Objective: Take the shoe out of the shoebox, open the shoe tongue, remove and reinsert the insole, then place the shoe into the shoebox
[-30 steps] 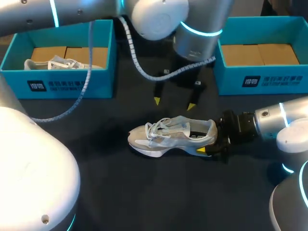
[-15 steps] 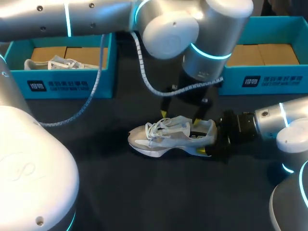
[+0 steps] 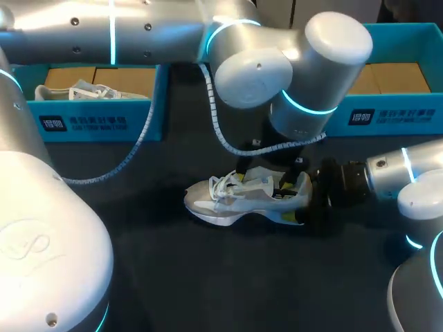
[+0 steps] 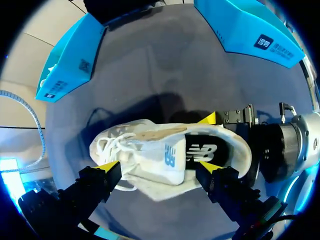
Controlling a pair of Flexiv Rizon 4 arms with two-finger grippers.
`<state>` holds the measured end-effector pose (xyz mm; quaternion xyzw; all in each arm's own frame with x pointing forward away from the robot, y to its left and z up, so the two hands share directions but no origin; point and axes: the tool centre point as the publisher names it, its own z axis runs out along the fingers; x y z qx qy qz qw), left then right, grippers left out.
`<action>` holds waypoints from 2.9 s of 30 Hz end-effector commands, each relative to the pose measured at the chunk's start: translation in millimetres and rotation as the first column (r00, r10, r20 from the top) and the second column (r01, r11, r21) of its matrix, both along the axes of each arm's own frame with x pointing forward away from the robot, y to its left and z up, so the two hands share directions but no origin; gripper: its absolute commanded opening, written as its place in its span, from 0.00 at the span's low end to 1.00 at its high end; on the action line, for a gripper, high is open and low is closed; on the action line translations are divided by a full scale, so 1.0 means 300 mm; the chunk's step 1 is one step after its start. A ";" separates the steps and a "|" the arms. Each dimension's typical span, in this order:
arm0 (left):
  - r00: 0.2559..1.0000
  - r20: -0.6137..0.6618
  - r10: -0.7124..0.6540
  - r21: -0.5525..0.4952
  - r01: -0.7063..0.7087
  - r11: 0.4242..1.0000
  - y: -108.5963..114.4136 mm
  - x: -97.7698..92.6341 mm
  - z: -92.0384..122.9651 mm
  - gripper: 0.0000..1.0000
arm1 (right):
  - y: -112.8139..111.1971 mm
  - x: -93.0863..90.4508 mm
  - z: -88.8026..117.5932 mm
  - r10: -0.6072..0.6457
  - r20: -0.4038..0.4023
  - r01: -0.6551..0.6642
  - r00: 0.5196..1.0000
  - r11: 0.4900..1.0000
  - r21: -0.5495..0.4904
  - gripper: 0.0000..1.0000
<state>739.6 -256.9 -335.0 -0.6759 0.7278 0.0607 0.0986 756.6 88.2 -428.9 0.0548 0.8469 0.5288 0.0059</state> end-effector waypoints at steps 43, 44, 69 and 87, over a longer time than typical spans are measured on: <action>0.991 -0.129 -0.028 0.098 0.041 0.994 0.176 0.004 0.029 0.00 | 0.014 0.012 -0.020 -0.002 0.000 0.002 1.000 1.000 -0.004 0.00; 0.991 -0.133 -0.030 0.098 0.043 0.994 0.182 0.006 0.033 0.00 | 0.014 0.012 -0.020 -0.002 0.000 0.002 1.000 1.000 -0.004 0.00; 0.984 -0.162 -0.077 0.118 0.097 0.988 0.375 0.019 0.037 0.43 | 0.014 0.012 -0.020 -0.002 0.000 0.002 1.000 1.000 -0.004 0.00; 0.989 -0.146 -0.025 0.212 0.056 0.976 0.532 0.033 -0.111 0.74 | 0.014 0.012 -0.020 -0.002 0.000 0.002 1.000 1.000 -0.004 0.00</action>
